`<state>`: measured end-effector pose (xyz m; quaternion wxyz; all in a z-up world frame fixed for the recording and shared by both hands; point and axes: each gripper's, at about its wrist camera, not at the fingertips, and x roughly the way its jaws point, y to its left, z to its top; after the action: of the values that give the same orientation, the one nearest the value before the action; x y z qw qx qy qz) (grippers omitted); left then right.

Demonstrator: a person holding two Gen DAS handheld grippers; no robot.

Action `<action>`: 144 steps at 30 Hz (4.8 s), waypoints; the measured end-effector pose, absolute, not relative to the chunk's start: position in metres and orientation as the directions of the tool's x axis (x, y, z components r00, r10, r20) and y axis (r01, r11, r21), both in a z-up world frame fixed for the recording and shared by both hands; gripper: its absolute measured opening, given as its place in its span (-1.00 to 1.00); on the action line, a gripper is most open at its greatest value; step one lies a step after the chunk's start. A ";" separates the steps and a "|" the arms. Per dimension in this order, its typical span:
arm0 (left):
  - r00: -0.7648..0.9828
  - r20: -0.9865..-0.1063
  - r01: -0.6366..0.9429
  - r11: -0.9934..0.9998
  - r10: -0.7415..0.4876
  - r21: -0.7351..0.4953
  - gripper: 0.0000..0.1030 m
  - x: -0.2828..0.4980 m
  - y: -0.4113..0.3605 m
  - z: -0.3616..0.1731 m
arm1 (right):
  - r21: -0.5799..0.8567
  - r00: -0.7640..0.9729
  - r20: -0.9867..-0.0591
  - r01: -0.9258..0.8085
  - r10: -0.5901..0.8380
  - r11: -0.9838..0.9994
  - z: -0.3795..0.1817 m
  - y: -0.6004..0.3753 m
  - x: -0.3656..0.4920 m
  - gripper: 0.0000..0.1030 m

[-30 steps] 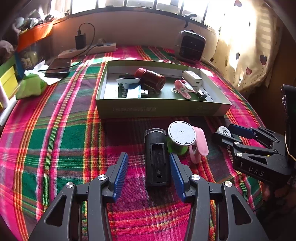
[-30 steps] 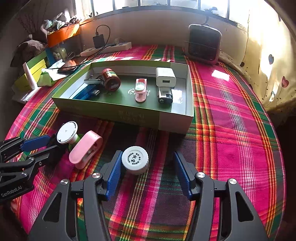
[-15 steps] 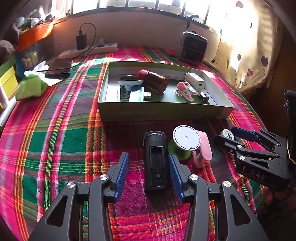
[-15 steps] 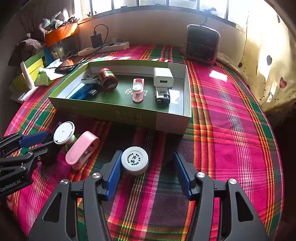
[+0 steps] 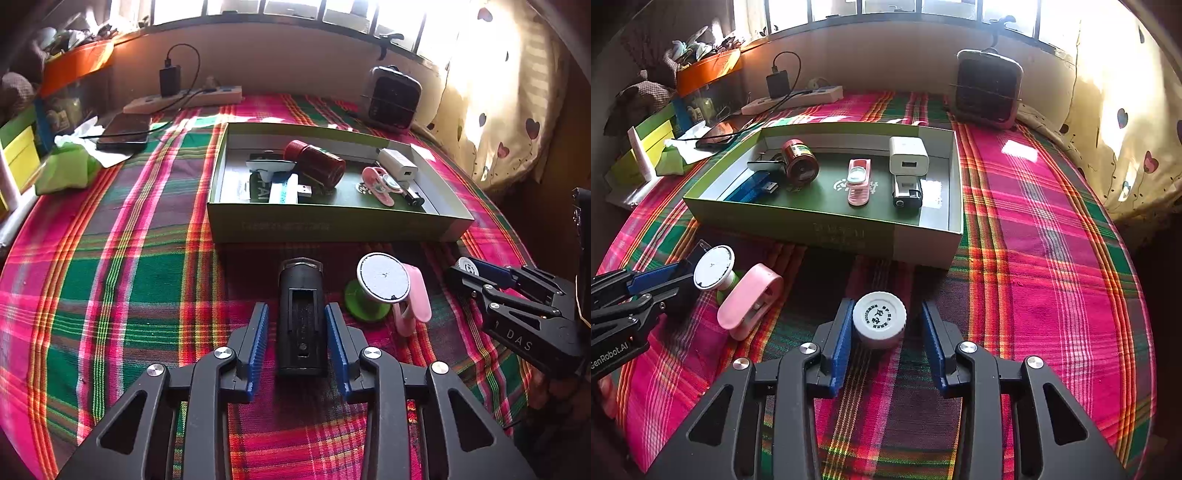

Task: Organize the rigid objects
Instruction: 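Move the left tool to the black cylindrical holder while the right tool approaches the white round container, then close the left tool on the black holder while the right tool grasps the white round container, then lift the black holder in the left tool while the right tool lifts the white container toward the tray, then lower the black holder into the tray with the left tool while the right tool lowers the white container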

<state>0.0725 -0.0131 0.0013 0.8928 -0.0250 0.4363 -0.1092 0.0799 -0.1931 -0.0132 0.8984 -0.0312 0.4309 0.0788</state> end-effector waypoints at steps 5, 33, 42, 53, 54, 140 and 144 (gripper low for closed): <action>0.597 -0.773 0.164 0.976 -0.215 -0.145 -0.49 0.072 -0.011 0.001 | 0.012 0.617 -0.778 -0.170 0.116 0.985 -0.013 -0.193 0.079 -0.42; 0.598 -0.771 0.166 0.975 -0.218 -0.147 -0.49 0.074 -0.010 0.002 | 0.022 0.617 -0.777 -0.171 0.125 0.985 -0.012 -0.193 0.080 -0.44; 0.598 -0.770 0.166 0.974 -0.222 -0.152 -0.49 0.075 -0.010 0.003 | 0.033 0.622 -0.771 -0.174 0.136 0.984 -0.011 -0.192 0.079 -0.44; 0.616 -0.755 0.162 0.974 -0.223 -0.155 -0.49 0.074 -0.008 0.009 | 0.036 0.632 -0.762 -0.171 0.138 0.985 -0.008 -0.193 0.078 -0.44; 0.618 -0.754 0.162 0.974 -0.223 -0.156 -0.49 0.074 -0.008 0.009 | 0.036 0.633 -0.761 -0.172 0.138 0.984 -0.007 -0.193 0.079 -0.44; 0.574 -0.735 0.341 0.921 -0.361 -0.187 -0.49 0.171 -0.039 0.038 | 0.080 0.634 -0.746 -0.217 0.203 0.973 0.016 -0.185 0.172 -0.44; 0.562 -0.742 0.355 0.917 -0.365 -0.182 -0.49 0.174 -0.044 0.035 | 0.080 0.629 -0.751 -0.213 0.199 0.974 0.013 -0.186 0.174 -0.44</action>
<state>0.1741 -0.0444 0.0347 0.8838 -0.0061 0.4211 -0.2037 0.1742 -0.1860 0.0132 0.9025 -0.0082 0.4151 0.1143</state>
